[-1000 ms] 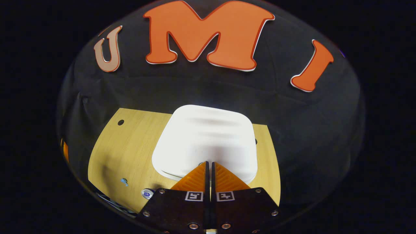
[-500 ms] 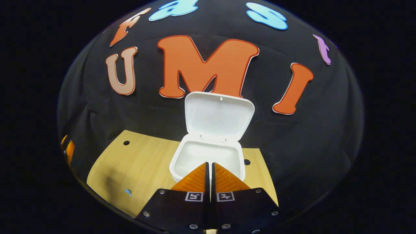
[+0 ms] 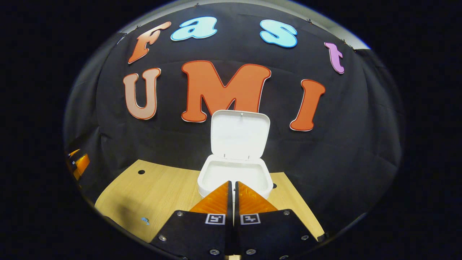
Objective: Press the lid of the desktop garbage bin to open it, pick up the crumpled paper on the desktop and throw it into the bin, then pick up the pop can on the desktop and drop it into the bin, and finally close the garbage bin lid.
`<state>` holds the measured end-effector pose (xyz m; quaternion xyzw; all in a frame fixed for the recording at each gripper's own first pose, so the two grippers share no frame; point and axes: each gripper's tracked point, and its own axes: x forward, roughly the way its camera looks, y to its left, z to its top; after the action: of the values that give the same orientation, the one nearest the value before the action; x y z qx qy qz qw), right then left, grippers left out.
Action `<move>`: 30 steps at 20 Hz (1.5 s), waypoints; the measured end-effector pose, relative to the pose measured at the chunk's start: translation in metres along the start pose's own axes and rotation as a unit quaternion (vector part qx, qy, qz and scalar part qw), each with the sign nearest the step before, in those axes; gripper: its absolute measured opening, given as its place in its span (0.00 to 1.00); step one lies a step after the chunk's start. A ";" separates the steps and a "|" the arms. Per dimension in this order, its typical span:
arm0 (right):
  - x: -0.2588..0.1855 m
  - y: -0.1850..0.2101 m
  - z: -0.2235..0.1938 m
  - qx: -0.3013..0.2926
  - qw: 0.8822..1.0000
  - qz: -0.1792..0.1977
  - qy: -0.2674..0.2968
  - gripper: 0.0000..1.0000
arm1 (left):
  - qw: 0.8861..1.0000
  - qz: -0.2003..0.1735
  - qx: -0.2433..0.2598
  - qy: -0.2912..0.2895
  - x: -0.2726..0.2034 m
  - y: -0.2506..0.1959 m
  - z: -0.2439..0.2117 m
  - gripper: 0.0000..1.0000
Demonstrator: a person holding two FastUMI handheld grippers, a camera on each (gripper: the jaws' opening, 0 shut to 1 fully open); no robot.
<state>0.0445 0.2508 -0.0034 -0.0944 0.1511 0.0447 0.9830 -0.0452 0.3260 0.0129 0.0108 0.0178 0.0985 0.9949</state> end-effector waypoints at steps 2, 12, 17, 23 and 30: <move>-0.010 0.004 -0.010 -0.002 1.000 -0.002 -0.007 0.02 | 1.000 -0.003 0.005 -0.006 -0.001 -0.003 0.000 0.98; -0.036 0.030 -0.054 0.010 1.000 0.025 -0.016 0.59 | 1.000 -0.025 0.013 -0.012 -0.009 -0.022 -0.012 0.98; -0.037 0.029 -0.069 0.003 1.000 0.030 0.000 0.98 | 0.999 -0.041 0.021 -0.002 -0.008 -0.036 -0.037 0.98; -0.044 0.017 -0.079 -0.019 1.000 0.020 0.012 0.99 | 0.997 -0.056 0.010 0.047 -0.004 -0.058 -0.091 0.98; -0.045 0.000 -0.102 -0.020 0.999 -0.005 0.050 0.99 | 0.993 -0.081 0.002 0.089 0.009 -0.080 -0.172 0.98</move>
<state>-0.0276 0.2277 -0.0849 -0.1170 0.1990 0.0380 0.9723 -0.0275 0.2526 -0.1611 0.0020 0.1075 0.0181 0.9940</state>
